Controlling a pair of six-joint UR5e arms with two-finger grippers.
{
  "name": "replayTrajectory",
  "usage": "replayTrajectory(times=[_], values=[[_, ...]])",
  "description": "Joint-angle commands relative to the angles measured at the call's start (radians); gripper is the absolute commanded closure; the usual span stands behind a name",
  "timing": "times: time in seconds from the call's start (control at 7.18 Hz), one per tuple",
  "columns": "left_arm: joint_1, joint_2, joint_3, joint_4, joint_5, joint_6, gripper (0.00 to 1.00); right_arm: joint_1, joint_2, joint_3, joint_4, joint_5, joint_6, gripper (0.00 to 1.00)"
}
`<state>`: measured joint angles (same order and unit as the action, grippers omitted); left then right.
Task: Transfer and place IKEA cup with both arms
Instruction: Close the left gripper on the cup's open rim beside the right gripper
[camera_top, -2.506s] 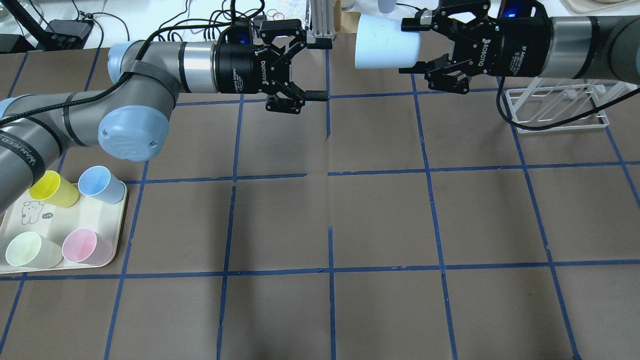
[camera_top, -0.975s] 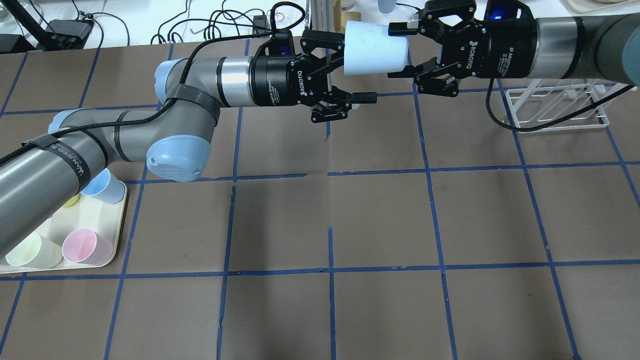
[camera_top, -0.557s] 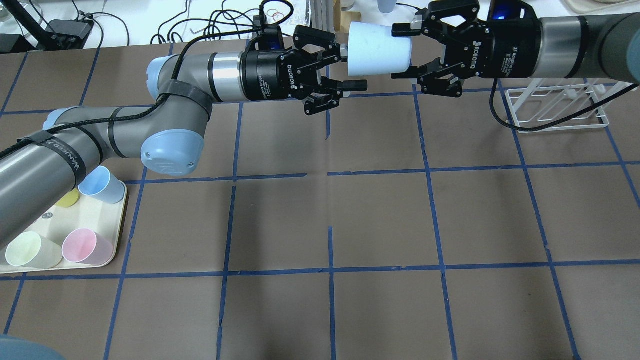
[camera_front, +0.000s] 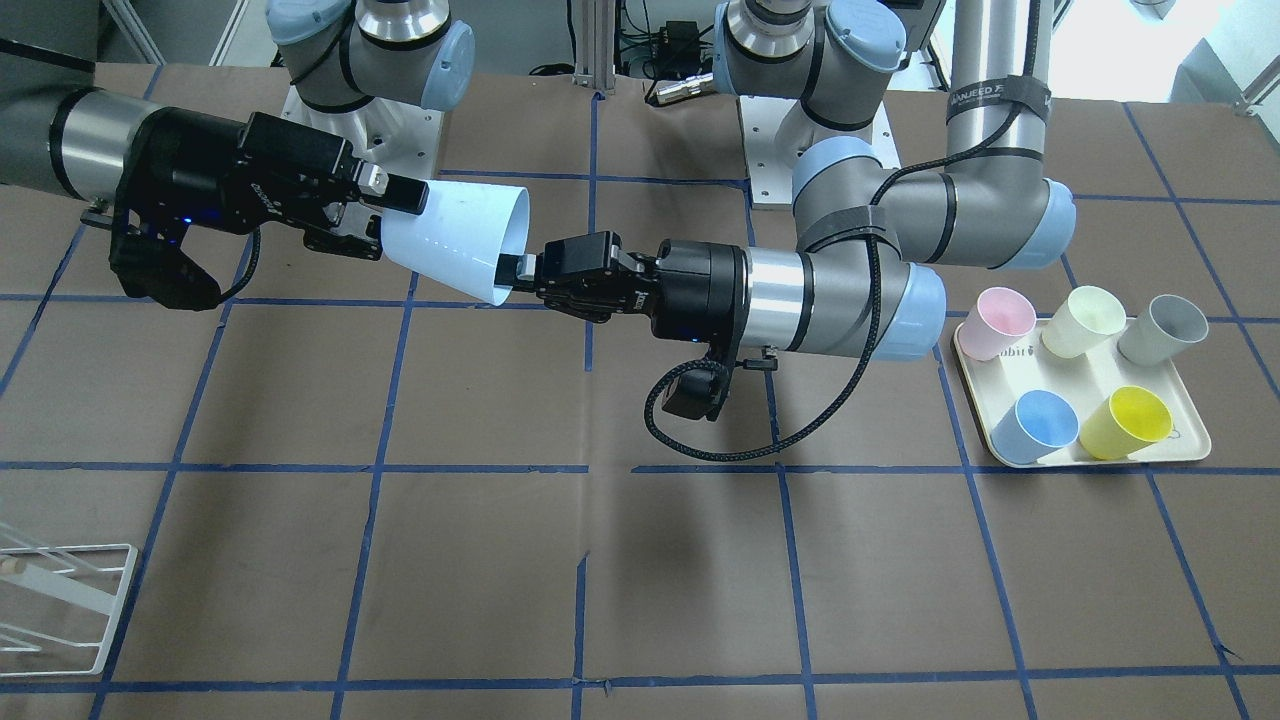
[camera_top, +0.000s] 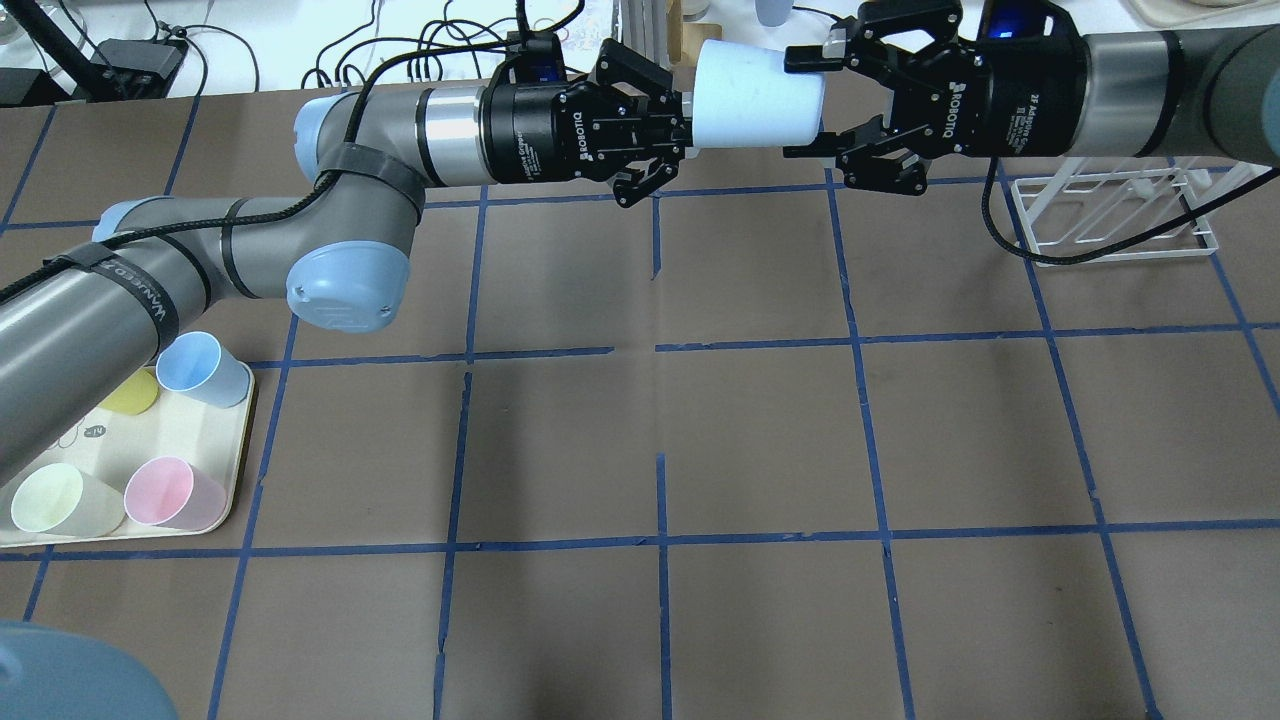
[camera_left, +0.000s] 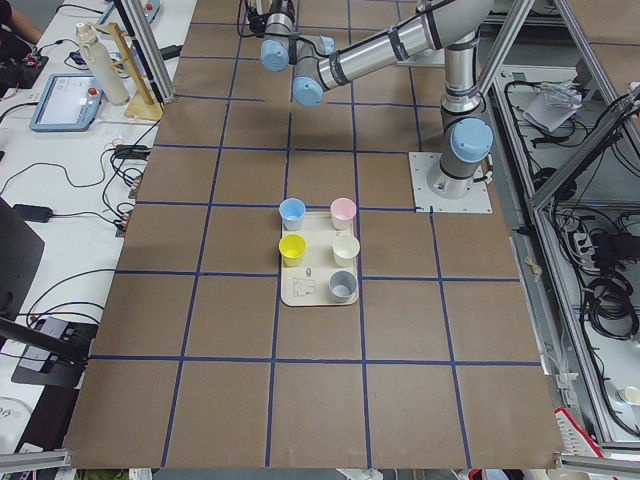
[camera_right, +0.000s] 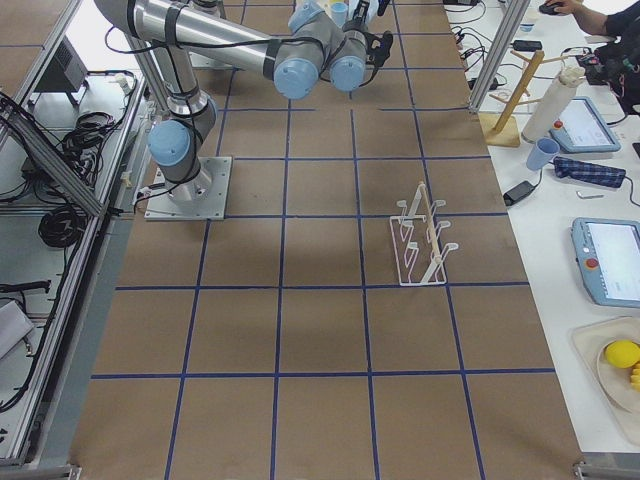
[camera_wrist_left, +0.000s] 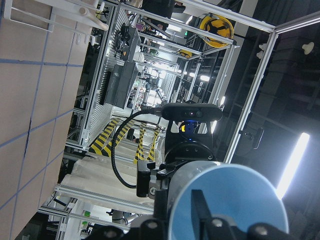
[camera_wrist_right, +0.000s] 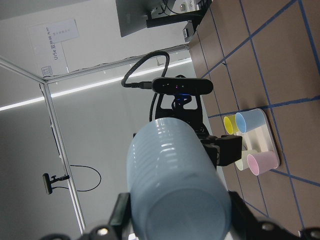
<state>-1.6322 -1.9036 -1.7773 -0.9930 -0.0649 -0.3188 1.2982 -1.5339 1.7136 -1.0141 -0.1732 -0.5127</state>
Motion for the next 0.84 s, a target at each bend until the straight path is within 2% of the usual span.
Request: replayTrajectory(times=[0.0, 0.28, 0.42, 0.56, 0.7], values=[[-0.002, 0.003, -0.007, 0.049, 0.061, -0.003, 1.0, 0.003, 0.0, 0.0, 0.0, 0.009, -0.001, 0.76], [-0.002, 0.004, -0.001, 0.053, 0.073, -0.008, 1.0, 0.003, -0.003, 0.0, 0.003, 0.009, 0.0, 0.75], [-0.002, 0.011, -0.002, 0.051, 0.076, -0.009, 1.0, 0.001, -0.003, -0.002, 0.003, 0.009, 0.0, 0.69], [0.0, 0.015, -0.005, 0.051, 0.068, -0.022, 1.0, 0.001, 0.0, -0.002, 0.003, 0.011, 0.017, 0.14], [0.0, 0.021, -0.007, 0.05, 0.066, -0.031, 1.0, 0.0, 0.0, -0.005, 0.0, 0.008, 0.067, 0.0]])
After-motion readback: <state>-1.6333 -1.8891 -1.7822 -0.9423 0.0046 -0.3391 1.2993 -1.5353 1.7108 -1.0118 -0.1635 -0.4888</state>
